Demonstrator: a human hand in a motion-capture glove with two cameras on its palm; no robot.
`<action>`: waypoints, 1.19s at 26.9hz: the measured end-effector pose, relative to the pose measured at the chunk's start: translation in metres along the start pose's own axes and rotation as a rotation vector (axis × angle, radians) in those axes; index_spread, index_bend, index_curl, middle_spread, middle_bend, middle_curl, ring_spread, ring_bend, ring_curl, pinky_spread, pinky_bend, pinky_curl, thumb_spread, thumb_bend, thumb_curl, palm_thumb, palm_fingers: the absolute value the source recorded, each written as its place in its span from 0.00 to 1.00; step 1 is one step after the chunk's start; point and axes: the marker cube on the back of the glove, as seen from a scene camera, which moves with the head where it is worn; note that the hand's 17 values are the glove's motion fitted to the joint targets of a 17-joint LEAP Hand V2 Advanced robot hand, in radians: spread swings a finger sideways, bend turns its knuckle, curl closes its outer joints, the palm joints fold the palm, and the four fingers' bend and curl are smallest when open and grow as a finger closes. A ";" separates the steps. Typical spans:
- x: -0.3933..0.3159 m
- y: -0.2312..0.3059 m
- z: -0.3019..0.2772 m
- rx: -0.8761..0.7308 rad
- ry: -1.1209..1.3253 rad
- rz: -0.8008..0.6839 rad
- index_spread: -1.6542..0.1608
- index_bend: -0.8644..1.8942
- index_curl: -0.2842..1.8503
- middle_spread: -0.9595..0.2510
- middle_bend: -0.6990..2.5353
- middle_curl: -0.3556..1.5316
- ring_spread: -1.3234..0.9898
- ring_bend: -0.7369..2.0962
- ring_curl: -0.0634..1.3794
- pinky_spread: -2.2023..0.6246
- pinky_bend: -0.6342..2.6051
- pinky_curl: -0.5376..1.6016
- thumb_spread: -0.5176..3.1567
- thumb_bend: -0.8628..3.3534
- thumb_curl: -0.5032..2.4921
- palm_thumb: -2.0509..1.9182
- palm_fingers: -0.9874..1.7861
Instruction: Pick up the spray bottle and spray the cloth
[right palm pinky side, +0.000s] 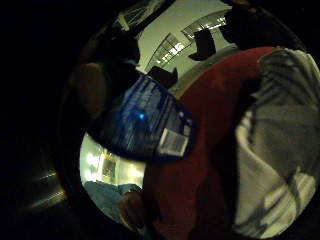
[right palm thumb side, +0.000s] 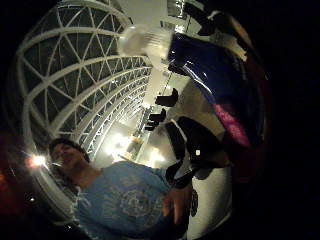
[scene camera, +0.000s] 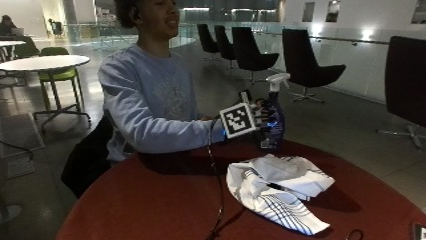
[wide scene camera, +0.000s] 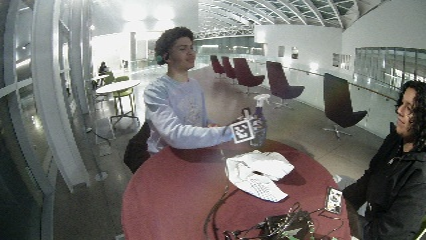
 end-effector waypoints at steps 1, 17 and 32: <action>-0.004 0.009 -0.012 0.007 0.036 -0.009 0.73 0.36 0.23 0.77 0.30 0.41 0.59 0.40 0.28 0.87 0.32 0.42 0.42 0.20 0.32 0.69 0.58; 0.017 0.203 -0.181 0.176 0.668 0.145 0.73 0.35 0.25 0.74 0.32 0.42 0.57 0.41 0.29 0.86 0.27 0.40 0.44 0.20 0.30 0.70 0.64; 0.038 0.245 -0.219 0.192 0.809 0.226 0.73 0.35 0.24 0.74 0.33 0.42 0.56 0.42 0.30 0.86 0.26 0.41 0.45 0.20 0.30 0.70 0.65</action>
